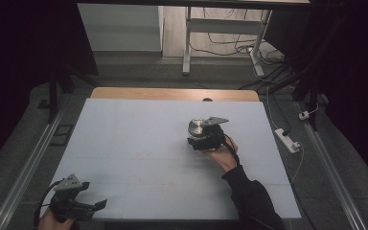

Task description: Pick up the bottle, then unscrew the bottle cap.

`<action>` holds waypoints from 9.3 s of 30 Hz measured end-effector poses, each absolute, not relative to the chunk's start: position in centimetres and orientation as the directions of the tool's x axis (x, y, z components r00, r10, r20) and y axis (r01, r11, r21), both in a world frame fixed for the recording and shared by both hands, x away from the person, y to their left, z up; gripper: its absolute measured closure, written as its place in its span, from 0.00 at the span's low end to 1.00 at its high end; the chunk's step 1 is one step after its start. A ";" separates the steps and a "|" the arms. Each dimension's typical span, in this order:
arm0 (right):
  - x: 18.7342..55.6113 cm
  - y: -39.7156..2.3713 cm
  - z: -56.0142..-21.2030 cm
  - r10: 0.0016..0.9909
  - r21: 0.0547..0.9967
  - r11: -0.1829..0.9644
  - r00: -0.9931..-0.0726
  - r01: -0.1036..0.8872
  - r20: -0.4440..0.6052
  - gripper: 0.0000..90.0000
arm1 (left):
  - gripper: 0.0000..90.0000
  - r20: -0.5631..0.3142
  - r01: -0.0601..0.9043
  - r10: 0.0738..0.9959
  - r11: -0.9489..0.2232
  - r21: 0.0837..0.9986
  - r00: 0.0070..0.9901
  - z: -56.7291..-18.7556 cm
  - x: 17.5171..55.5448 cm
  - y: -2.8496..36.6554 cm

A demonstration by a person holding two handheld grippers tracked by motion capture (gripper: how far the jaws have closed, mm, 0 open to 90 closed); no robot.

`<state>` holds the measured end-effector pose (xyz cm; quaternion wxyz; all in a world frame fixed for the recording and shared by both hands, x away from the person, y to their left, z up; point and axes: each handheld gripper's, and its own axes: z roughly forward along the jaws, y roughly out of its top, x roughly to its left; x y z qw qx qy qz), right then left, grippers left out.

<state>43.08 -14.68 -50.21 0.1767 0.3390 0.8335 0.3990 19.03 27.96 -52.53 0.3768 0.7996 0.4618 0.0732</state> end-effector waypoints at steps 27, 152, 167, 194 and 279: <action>38.7 -13.6 -47.6 0.622 0.800 0.483 -0.783 0.357 -0.025 0.16 | 0.01 -0.226 0.682 0.793 -0.295 0.669 0.565 -52.5 19.0 27.9; 30.6 -9.6 -47.2 0.369 0.809 0.538 -0.929 0.238 0.028 0.16 | 0.00 -0.122 0.352 0.472 -0.437 0.828 0.873 -45.8 27.5 17.7; 30.4 -9.4 -47.4 0.261 0.803 0.564 -0.964 0.191 0.046 0.16 | 0.00 -0.092 0.198 0.226 -0.512 0.836 0.970 -44.3 30.1 14.1; 30.5 -9.2 -47.1 0.222 0.786 0.601 -0.975 0.144 0.010 0.16 | 0.21 -0.030 0.148 0.215 -0.560 0.815 0.976 -43.5 30.4 10.6; 29.5 -8.5 -46.3 0.110 0.805 0.587 -0.994 0.082 0.022 0.16 | 0.21 0.019 0.026 0.071 -0.581 0.814 0.997 -42.4 29.4 11.9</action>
